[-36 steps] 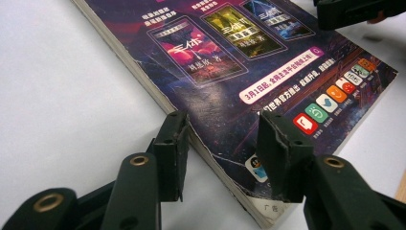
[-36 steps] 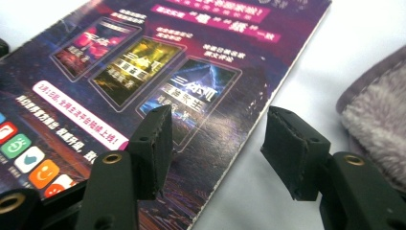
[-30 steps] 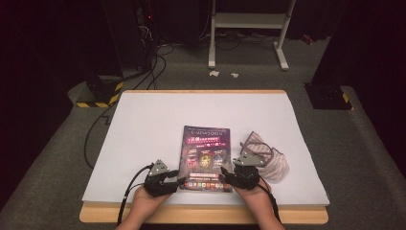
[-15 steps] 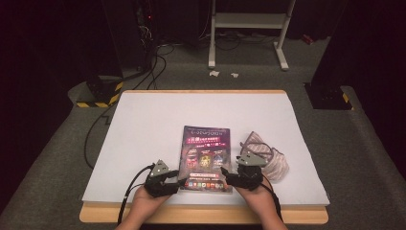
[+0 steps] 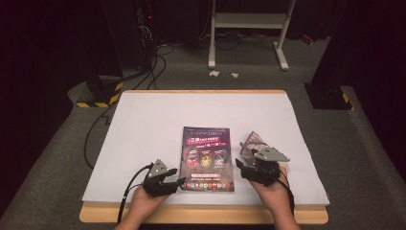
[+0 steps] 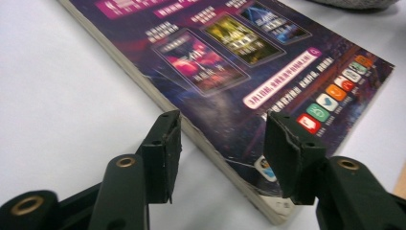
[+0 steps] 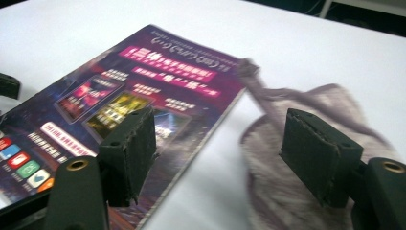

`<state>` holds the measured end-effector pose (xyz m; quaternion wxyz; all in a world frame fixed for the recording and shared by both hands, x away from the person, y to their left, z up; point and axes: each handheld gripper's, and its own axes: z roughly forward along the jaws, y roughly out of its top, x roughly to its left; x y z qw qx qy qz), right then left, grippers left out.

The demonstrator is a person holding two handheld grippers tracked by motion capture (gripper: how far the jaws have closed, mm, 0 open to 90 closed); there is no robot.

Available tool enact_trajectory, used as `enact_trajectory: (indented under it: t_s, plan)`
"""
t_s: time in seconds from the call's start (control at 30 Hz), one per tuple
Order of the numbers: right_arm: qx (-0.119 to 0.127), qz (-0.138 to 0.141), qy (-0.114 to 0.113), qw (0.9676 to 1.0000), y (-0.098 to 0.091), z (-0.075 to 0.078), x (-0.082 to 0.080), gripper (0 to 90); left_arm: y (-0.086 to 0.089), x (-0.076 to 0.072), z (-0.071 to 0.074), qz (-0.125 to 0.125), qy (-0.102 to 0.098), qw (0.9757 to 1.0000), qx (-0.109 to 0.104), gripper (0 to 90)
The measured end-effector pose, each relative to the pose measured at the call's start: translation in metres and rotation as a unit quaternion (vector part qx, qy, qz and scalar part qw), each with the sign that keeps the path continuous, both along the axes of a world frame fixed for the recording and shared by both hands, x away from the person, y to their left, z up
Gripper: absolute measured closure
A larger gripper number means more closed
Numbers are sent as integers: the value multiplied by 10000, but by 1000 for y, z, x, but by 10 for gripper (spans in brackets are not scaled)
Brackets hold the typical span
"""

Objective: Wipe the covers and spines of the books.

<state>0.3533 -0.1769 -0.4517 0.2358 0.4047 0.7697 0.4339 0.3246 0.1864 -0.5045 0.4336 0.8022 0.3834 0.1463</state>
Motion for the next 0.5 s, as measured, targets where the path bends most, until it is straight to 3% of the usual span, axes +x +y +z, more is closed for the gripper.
enact_trajectory:
  t_s: [0.17, 0.27, 0.37, 0.5]
  plan:
    - [-47, -240, -67, 9997, -17, 6, 3, 251, 10, 4, 1, 167, -134, 9995, 215, 442]
    - [-117, -429, -55, 9990, -30, 9, 5, 251, 17, 6, 3, 271, -150, 9995, 78, 452]
    - [-185, -671, -31, 9976, -43, 9, 7, 239, 24, 8, 6, 381, -214, 9990, 127, 438]
    - [-167, -929, 163, 9954, -57, 0, 11, 169, 31, 12, 5, 446, -53, 9990, 61, 429]
